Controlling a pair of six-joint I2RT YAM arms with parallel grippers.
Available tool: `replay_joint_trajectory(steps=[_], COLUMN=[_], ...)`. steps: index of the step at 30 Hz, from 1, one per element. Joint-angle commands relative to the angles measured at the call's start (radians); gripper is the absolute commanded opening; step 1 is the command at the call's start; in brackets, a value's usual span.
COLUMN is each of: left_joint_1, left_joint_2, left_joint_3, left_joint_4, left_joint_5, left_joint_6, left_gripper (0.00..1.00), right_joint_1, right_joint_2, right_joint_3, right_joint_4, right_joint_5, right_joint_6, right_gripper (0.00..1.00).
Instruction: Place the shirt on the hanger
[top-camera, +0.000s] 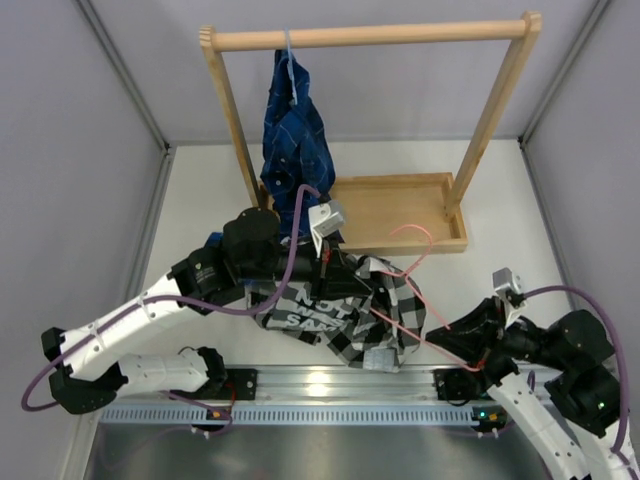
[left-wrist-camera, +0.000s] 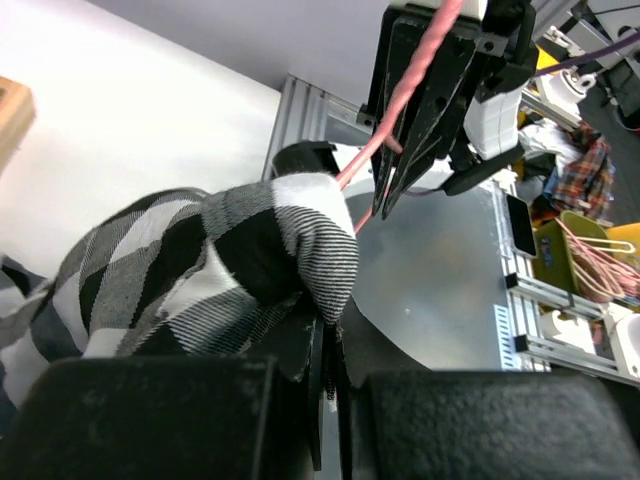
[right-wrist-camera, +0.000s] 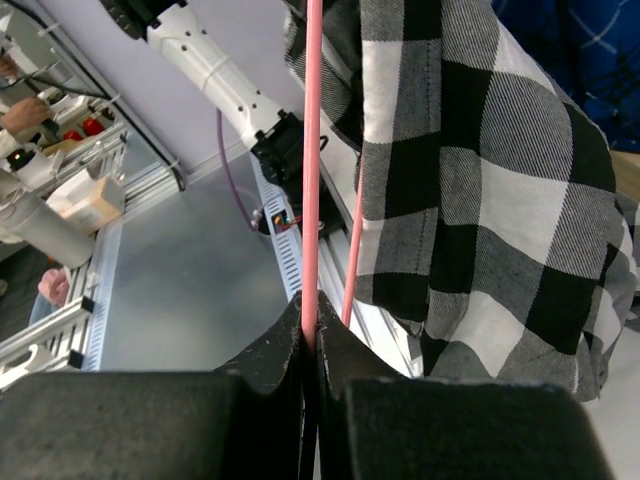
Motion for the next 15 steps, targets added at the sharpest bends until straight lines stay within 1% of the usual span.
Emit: replay_joint_trajectory(steps=[1, 3, 4, 5, 6, 7, 8, 9, 11, 12, 15], left_joint_1=[-0.007, -0.010, -0.023, -0.033, -0.054, -0.068, -0.082, -0.100, -0.106, -0.109, -0.122], left_joint_2=[0.032, 0.075, 0.119, 0.136, 0.153, 0.174, 0.182, 0.188, 0.198, 0.195, 0.164], left_joint_3=[0.105, 0.160, 0.217, 0.240, 0.257, 0.269, 0.274, 0.268, 0.239, 0.224, 0.165], left_joint_4=[-0.001, -0.003, -0.003, -0.001, -0.003, -0.003, -0.001, -0.004, -0.004, -0.003, -0.006], left_joint_5=[-0.037, -0.014, 0.009, 0.014, 0.012, -0.009, -0.028, -0.049, -0.091, -0.112, -0.271], left_joint_6=[0.069, 0.083, 0.091, 0.104, 0.114, 0.127, 0.150, 0.157, 0.161, 0.161, 0.175], left_gripper=[0.00, 0.00, 0.00, 0.00, 0.00, 0.00, 0.00, 0.00, 0.00, 0.00, 0.00], right_joint_1=[-0.016, -0.016, -0.016, -0.016, -0.014, -0.016, -0.014, -0.016, -0.016, -0.016, -0.016], right_joint_2=[0.006, 0.036, 0.048, 0.076, 0.090, 0.099, 0.108, 0.108, 0.092, 0.078, 0.017], right_joint_3=[-0.044, -0.055, -0.048, -0.037, -0.018, 0.004, 0.008, -0.007, -0.035, -0.052, -0.104], right_joint_4=[0.228, 0.259, 0.254, 0.239, 0.187, 0.173, 0.171, 0.205, 0.249, 0.266, 0.292], right_joint_5=[0.065, 0.099, 0.174, 0.215, 0.260, 0.300, 0.286, 0.221, 0.161, 0.151, 0.191], right_joint_6=[0.058, 0.075, 0.077, 0.069, 0.052, 0.028, 0.019, 0.017, 0.026, 0.031, 0.025], right_gripper=[0.00, 0.00, 0.00, 0.00, 0.00, 0.00, 0.00, 0.00, 0.00, 0.00, 0.00])
